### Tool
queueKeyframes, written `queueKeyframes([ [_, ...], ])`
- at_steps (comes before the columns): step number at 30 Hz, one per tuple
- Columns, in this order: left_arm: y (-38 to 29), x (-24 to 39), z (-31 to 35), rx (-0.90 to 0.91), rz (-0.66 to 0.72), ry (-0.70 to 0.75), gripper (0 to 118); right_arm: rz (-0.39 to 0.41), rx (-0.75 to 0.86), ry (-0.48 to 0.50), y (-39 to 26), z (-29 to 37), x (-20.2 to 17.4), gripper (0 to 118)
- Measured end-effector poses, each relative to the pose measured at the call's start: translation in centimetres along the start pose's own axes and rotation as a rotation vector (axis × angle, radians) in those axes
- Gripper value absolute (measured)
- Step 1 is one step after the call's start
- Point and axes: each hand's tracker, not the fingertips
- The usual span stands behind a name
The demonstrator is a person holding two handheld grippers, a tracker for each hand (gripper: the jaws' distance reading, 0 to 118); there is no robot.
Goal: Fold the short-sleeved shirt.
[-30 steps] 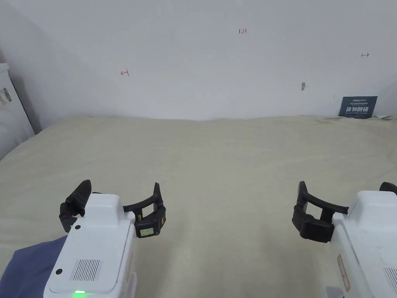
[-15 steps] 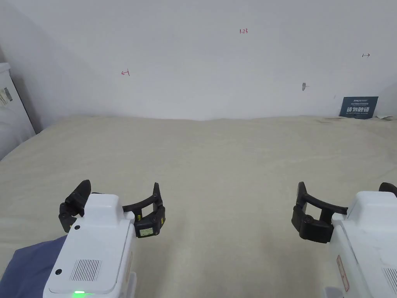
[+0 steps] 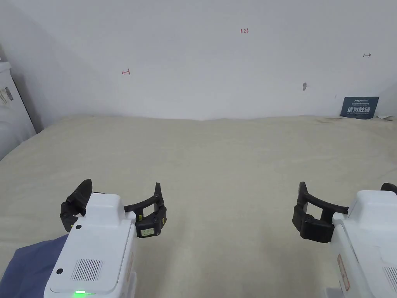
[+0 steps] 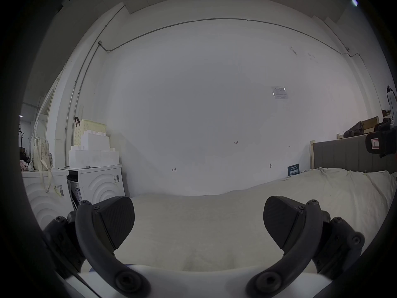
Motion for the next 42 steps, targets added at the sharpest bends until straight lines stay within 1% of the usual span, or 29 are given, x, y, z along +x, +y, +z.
queueKeyframes([
  [2, 0.0, 0.0, 0.0, -0.002, 0.003, 0.0, 118, -0.017, -0.027, 0.011, 0.2, -0.2, 0.1, 118],
  [4, 0.1, -0.1, 0.0, -0.004, 0.01, -0.001, 118, -0.065, -0.083, 0.028, 0.5, -0.5, 0.2, 118],
  [5, 0.1, -0.1, 0.0, -0.005, 0.015, -0.001, 118, -0.114, -0.128, 0.036, 0.7, -0.6, 0.3, 118],
  [7, 0.1, -0.2, 0.1, -0.003, 0.017, -0.003, 118, -0.166, -0.21, -0.002, 1.1, -0.9, 0.2, 118],
  [9, 0.2, -0.2, 0.1, -0.008, 0.013, -0.006, 118, -0.198, -0.313, -0.08, 1.5, -1.3, 0.0, 118],
  [10, 0.3, -0.3, 0.2, -0.008, 0.017, -0.008, 118, -0.204, -0.366, -0.11, 1.8, -1.6, -0.1, 118],
  [12, 0.3, -0.4, 0.2, -0.01, 0.026, -0.013, 118, -0.213, -0.46, -0.138, 2.2, -2.0, 0.0, 118],
  [15, 0.3, -0.6, 0.3, -0.01, 0.031, -0.011, 118, -0.246, -0.527, -0.094, 2.5, -2.0, 0.1, 118],
  [17, 0.4, -0.6, 0.3, -0.011, 0.03, -0.01, 118, -0.26, -0.544, -0.111, 2.5, -1.9, 0.1, 118],
  [19, 0.4, -0.7, 0.3, -0.009, 0.026, -0.006, 118, -0.258, -0.552, -0.124, 2.2, -1.9, 0.3, 118],
  [22, 0.5, -0.8, 0.3, -0.006, 0.028, -0.003, 118, -0.253, -0.534, -0.113, 1.9, -1.9, 0.5, 118],
  [23, 0.5, -0.8, 0.3, -0.006, 0.028, -0.003, 118, -0.244, -0.53, -0.116, 1.9, -1.9, 0.4, 118],
  [24, 0.6, -0.8, 0.3, -0.005, 0.027, -0.002, 118, -0.219, -0.519, -0.138, 1.8, -2.0, 0.2, 118],
  [26, 0.6, -0.9, 0.3, -0.007, 0.023, -0.001, 118, -0.212, -0.513, -0.109, 1.6, -2.0, 0.5, 118],
  [28, 0.6, -0.9, 0.3, -0.004, 0.03, -0.002, 118, -0.211, -0.519, -0.109, 1.6, -2.2, 0.5, 117],
  [33, 0.6, -0.9, 0.2, -0.001, 0.029, 0.002, 118, -0.179, -0.516, -0.105, 1.7, -2.1, 0.6, 117],
  [36, 0.6, -0.9, 0.2, 0.001, 0.032, 0.001, 118, -0.142, -0.458, -0.079, 1.5, -1.8, 0.5, 117],
  [39, 0.6, -0.9, 0.2, 0.0, 0.024, -0.001, 118, -0.117, -0.432, -0.095, 1.4, -1.8, 0.5, 117],
  [42, 0.7, -0.8, 0.3, -0.002, 0.027, -0.002, 118, -0.092, -0.329, -0.066, 1.1, -1.5, 0.7, 117],
])
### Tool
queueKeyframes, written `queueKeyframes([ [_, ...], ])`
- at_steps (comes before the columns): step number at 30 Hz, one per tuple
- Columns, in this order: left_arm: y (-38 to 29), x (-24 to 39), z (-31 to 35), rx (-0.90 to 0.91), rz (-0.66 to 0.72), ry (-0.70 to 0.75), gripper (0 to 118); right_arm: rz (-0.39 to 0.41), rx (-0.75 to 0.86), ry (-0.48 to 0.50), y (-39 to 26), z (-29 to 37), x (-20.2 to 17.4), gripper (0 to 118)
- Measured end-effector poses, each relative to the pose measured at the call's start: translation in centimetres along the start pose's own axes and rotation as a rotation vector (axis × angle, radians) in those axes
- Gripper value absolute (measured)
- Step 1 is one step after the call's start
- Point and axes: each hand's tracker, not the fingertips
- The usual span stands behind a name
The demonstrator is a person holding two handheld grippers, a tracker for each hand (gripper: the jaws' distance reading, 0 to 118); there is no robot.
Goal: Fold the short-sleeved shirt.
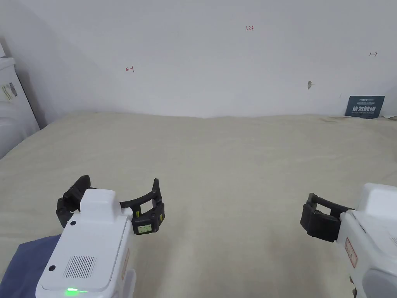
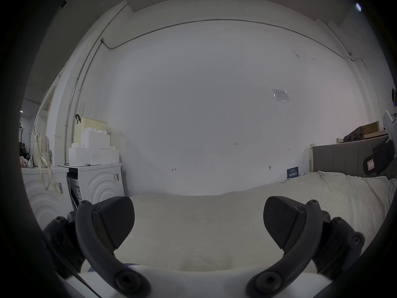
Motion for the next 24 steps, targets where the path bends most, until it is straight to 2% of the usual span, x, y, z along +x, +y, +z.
queueKeyframes([
  [2, 0.0, 0.0, 0.0, 0.001, -0.002, -0.002, 118, -0.004, 0.087, 0.015, -0.4, 0.3, 0.2, 117],
  [5, 0.0, 0.1, 0.0, 0.002, -0.008, -0.001, 118, 0.034, 0.286, 0.026, -1.4, 1.0, 0.2, 117],
  [10, 0.1, 0.0, 0.0, 0.005, -0.006, 0.002, 118, 0.094, 0.412, 0.027, -2.0, 1.5, 0.0, 118],
  [12, 0.1, 0.0, 0.1, 0.004, -0.007, 0.001, 118, 0.129, 0.434, 0.033, -2.1, 1.6, -0.1, 118],
  [15, 0.1, 0.0, 0.1, 0.005, -0.006, 0.004, 118, 0.139, 0.439, 0.037, -2.1, 1.8, -0.2, 118],
  [24, 0.1, 0.0, 0.1, 0.009, 0.0, 0.004, 118, 0.092, 0.414, 0.054, -1.8, 1.8, 0.1, 118],
])
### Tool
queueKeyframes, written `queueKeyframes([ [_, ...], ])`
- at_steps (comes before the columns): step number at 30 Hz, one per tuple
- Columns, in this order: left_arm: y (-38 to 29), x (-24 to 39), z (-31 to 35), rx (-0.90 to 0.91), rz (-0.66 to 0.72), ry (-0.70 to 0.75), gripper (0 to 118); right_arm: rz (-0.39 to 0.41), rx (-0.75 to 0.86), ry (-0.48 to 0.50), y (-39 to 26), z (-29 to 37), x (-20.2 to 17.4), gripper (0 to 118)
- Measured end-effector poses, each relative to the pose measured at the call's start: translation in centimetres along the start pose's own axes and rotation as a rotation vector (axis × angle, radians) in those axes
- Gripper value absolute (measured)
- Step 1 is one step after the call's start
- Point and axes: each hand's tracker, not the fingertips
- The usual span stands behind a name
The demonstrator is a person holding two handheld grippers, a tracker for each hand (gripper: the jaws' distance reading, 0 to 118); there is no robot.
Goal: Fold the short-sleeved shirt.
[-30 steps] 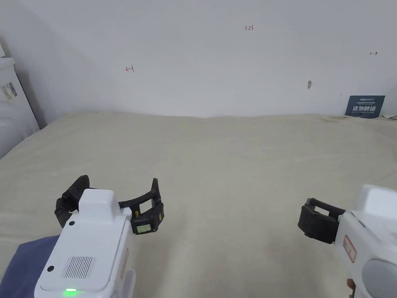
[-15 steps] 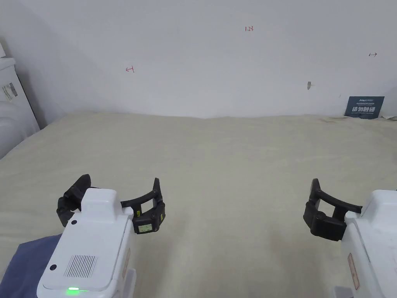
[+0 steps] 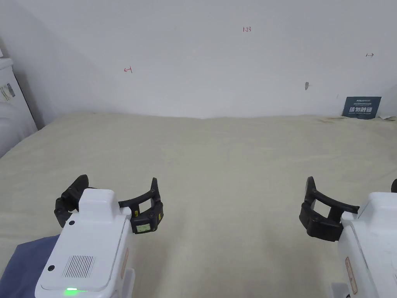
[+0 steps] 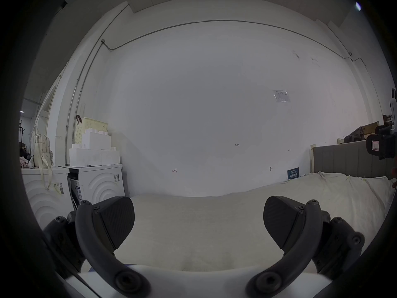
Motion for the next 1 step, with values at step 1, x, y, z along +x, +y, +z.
queueKeyframes([
  [1, 0.0, 0.0, 0.01, 0.001, -0.001, 0.0, 118, -0.003, 0.0, 0.0, 0.0, 0.02, 0.03, 118],
])
